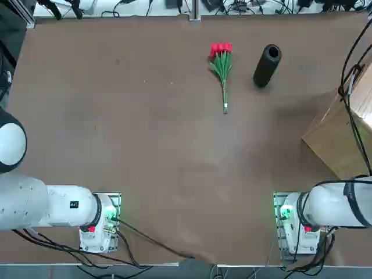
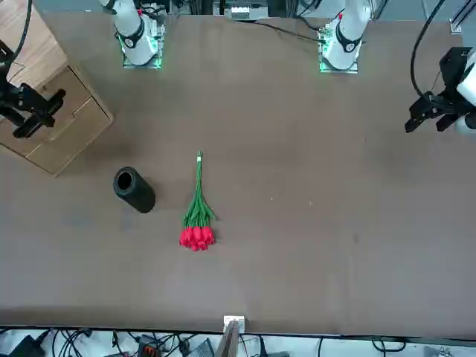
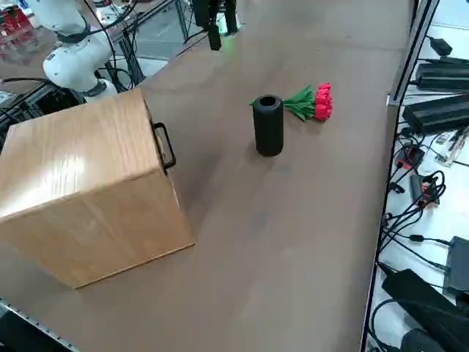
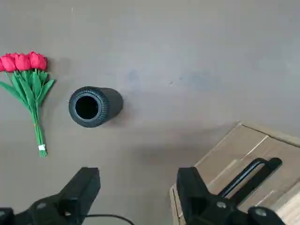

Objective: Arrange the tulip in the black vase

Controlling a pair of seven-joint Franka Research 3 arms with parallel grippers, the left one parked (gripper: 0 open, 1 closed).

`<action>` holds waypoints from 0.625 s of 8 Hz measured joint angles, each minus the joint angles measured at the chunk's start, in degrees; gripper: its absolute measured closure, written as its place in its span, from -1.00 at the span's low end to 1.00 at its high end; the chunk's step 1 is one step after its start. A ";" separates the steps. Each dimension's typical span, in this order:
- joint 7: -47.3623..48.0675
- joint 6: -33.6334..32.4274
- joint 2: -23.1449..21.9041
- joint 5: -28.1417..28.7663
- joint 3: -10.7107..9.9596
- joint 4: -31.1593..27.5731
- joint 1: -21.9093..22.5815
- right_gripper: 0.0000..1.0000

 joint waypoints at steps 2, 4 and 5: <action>0.00 -0.15 0.00 0.17 0.00 0.00 0.00 -1.00; 0.00 -0.15 0.00 0.48 0.04 0.05 0.37 -1.00; 0.00 -0.17 0.09 0.71 0.11 0.13 1.72 -1.00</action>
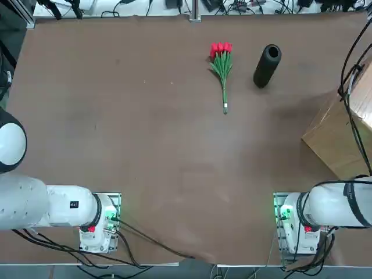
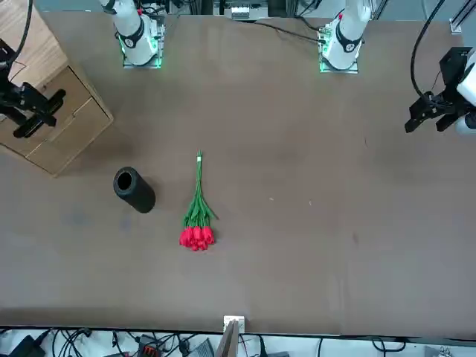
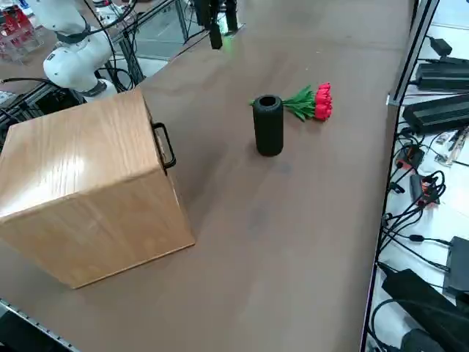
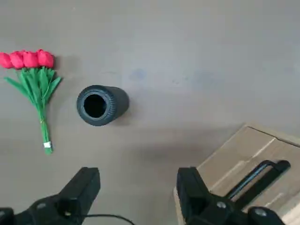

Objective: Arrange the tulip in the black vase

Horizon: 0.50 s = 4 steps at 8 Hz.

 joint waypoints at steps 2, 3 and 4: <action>3.26 0.17 1.19 0.14 0.26 -0.02 4.85 -1.00; 6.42 0.99 2.27 0.20 0.40 -0.08 8.00 -1.00; 9.06 2.37 3.66 0.20 0.53 -0.18 11.37 -1.00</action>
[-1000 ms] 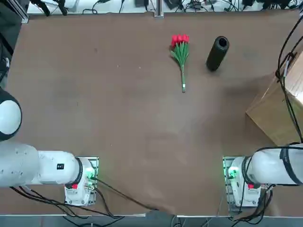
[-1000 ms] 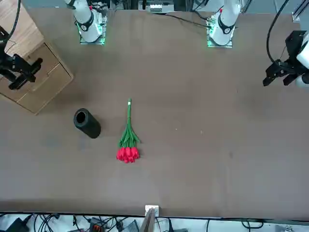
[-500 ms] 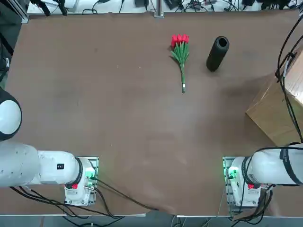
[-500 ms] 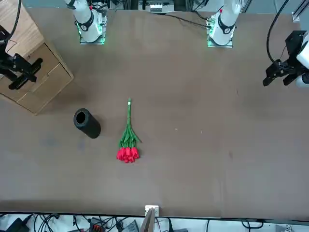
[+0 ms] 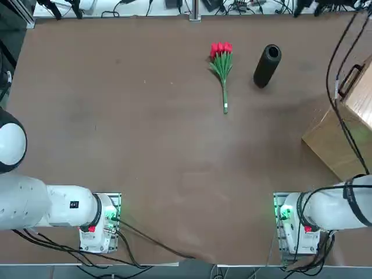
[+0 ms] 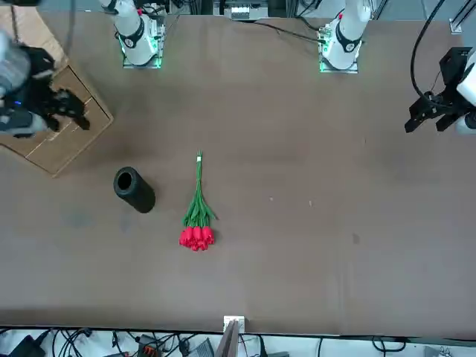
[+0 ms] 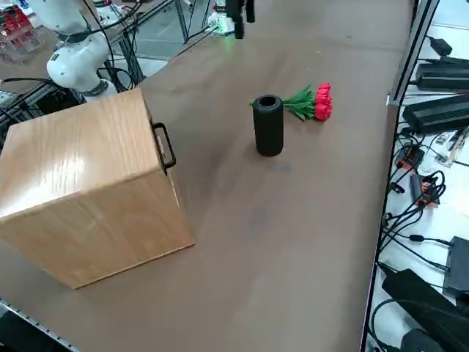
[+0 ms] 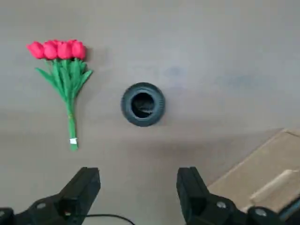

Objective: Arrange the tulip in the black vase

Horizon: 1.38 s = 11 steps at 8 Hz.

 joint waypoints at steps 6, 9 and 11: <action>6.06 10.33 12.54 2.51 0.15 -0.65 10.60 -1.00; 17.19 16.75 18.85 2.91 0.17 -0.81 14.76 -1.00; 21.14 20.83 22.97 2.95 0.16 -1.31 16.66 -1.00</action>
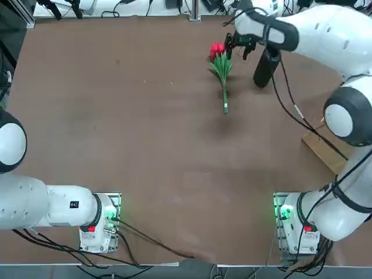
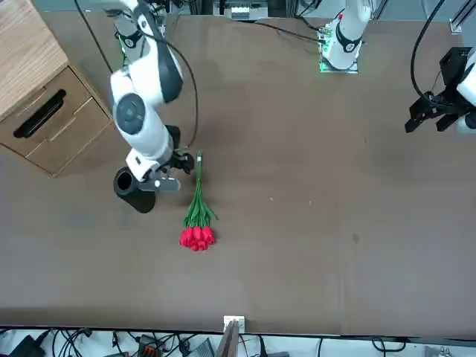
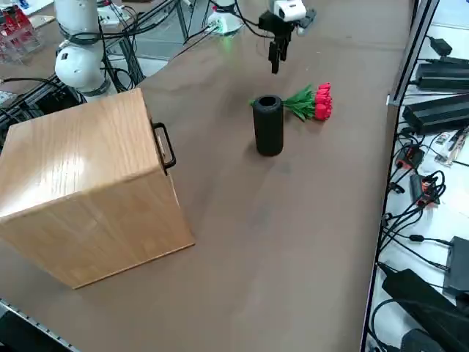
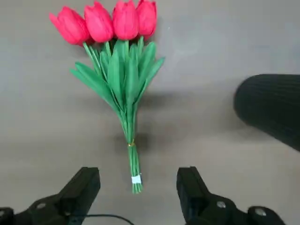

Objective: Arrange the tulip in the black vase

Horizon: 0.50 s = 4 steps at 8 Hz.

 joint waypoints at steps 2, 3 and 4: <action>2.40 5.76 3.02 0.05 0.00 -1.81 1.59 -1.00; 3.26 8.08 3.68 0.05 0.00 -2.97 1.94 -1.00; 3.67 10.17 3.92 0.06 -0.01 -4.27 2.14 -1.00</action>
